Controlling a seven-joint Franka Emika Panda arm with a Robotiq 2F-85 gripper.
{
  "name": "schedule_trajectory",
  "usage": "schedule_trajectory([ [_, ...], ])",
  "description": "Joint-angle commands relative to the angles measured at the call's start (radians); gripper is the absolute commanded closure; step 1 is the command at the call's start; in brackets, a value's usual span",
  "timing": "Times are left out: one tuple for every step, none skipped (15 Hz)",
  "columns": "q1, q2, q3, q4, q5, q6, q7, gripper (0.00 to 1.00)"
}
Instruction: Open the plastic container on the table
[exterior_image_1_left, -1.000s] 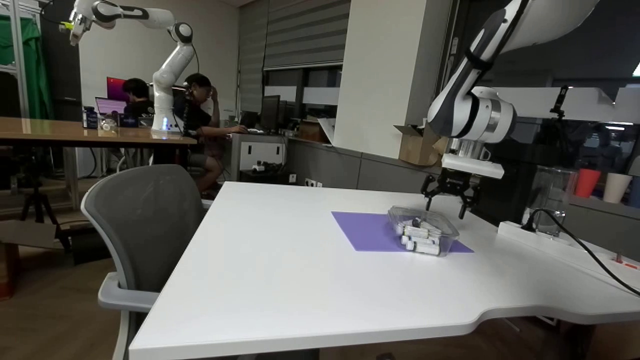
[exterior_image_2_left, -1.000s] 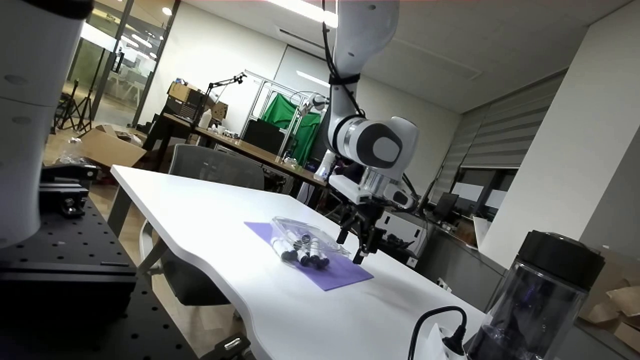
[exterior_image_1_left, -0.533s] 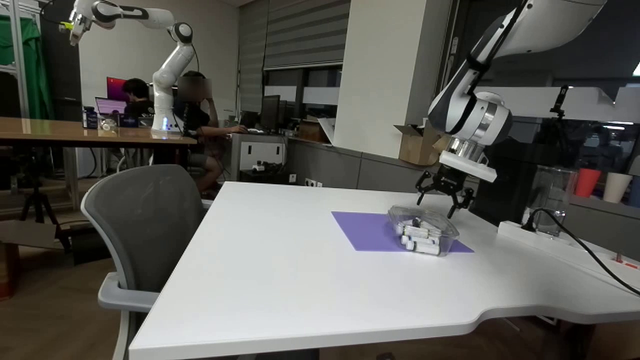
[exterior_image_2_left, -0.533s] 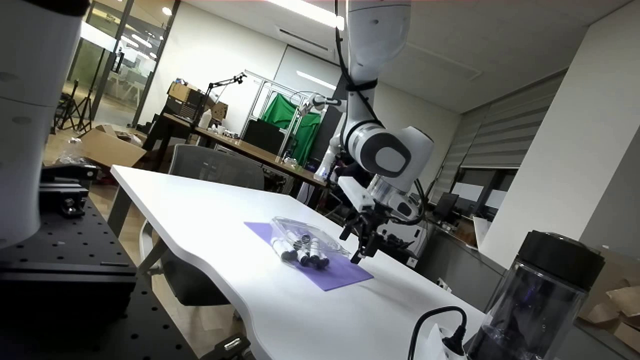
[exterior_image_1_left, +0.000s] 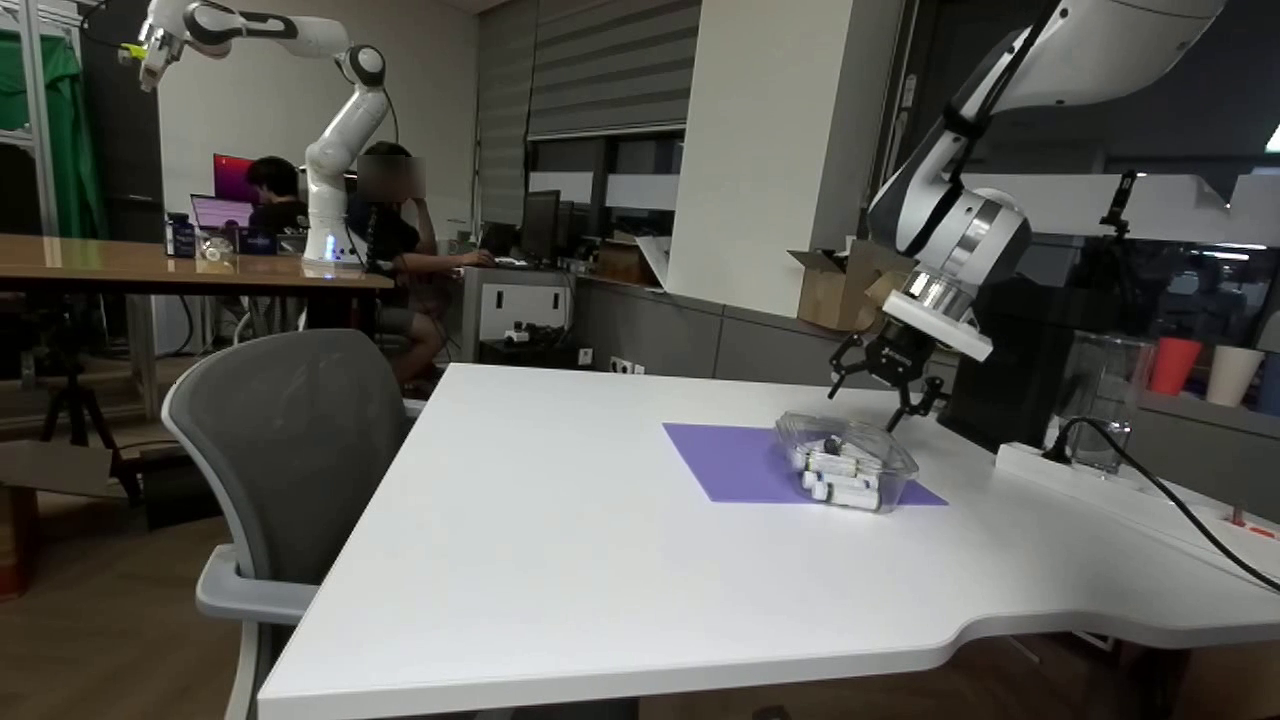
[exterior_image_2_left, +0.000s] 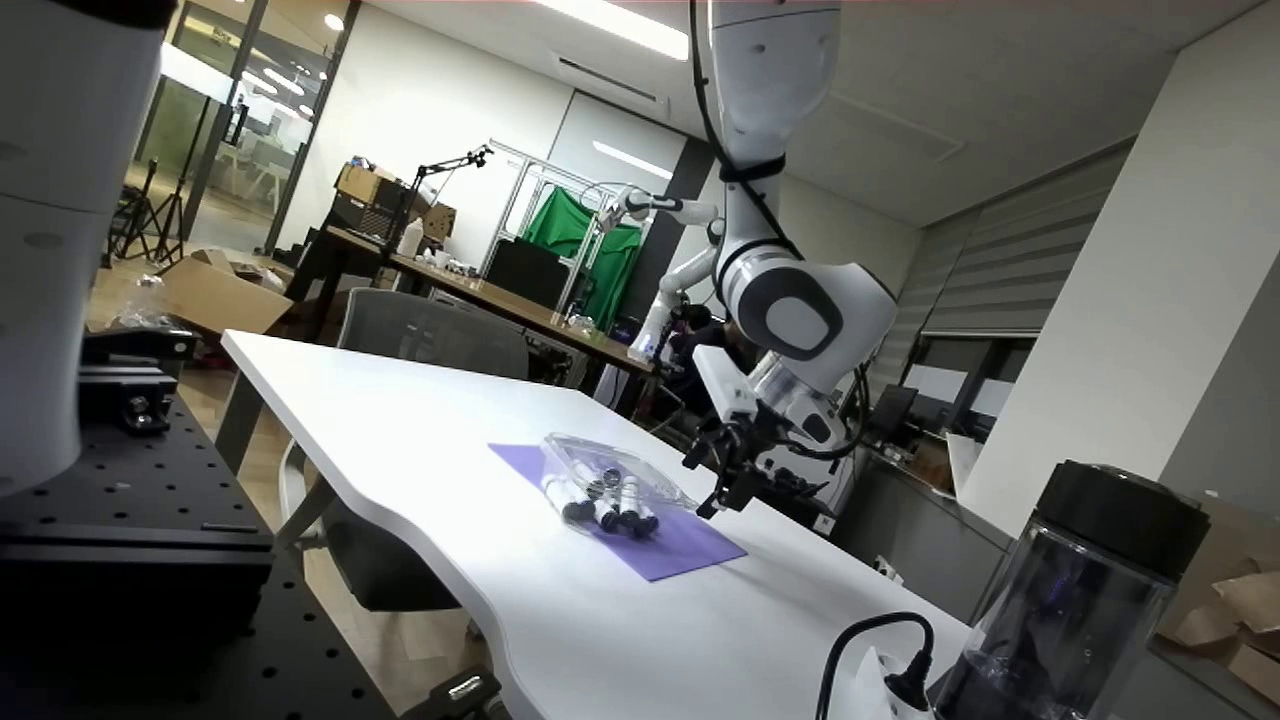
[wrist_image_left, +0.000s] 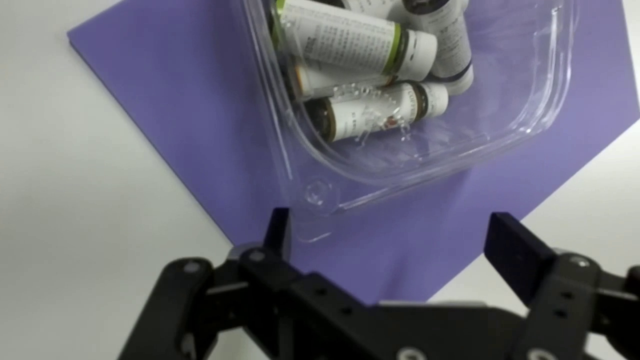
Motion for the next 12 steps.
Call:
schedule_trajectory([
  [-0.033, 0.029, 0.017, 0.064, 0.066, -0.104, -0.027, 0.00],
  [-0.030, 0.031, 0.012, 0.069, 0.077, -0.117, -0.031, 0.00],
  [-0.026, 0.030, 0.005, 0.072, 0.083, -0.123, -0.035, 0.00],
  [-0.023, 0.031, 0.001, 0.076, 0.090, -0.127, -0.041, 0.00],
  [-0.020, 0.031, -0.002, 0.080, 0.093, -0.132, -0.043, 0.00],
  [-0.017, 0.031, -0.004, 0.084, 0.093, -0.136, -0.042, 0.00],
  [-0.013, 0.029, -0.005, 0.085, 0.094, -0.137, -0.045, 0.00],
  [-0.010, 0.027, -0.007, 0.087, 0.094, -0.139, -0.047, 0.00],
  [-0.005, 0.024, -0.008, 0.090, 0.091, -0.142, -0.048, 0.00],
  [0.010, 0.022, -0.016, 0.088, 0.074, -0.127, -0.048, 0.00],
  [0.019, 0.020, -0.019, 0.085, 0.065, -0.116, -0.053, 0.00],
  [0.024, 0.017, -0.015, 0.087, 0.066, -0.118, -0.060, 0.00],
])
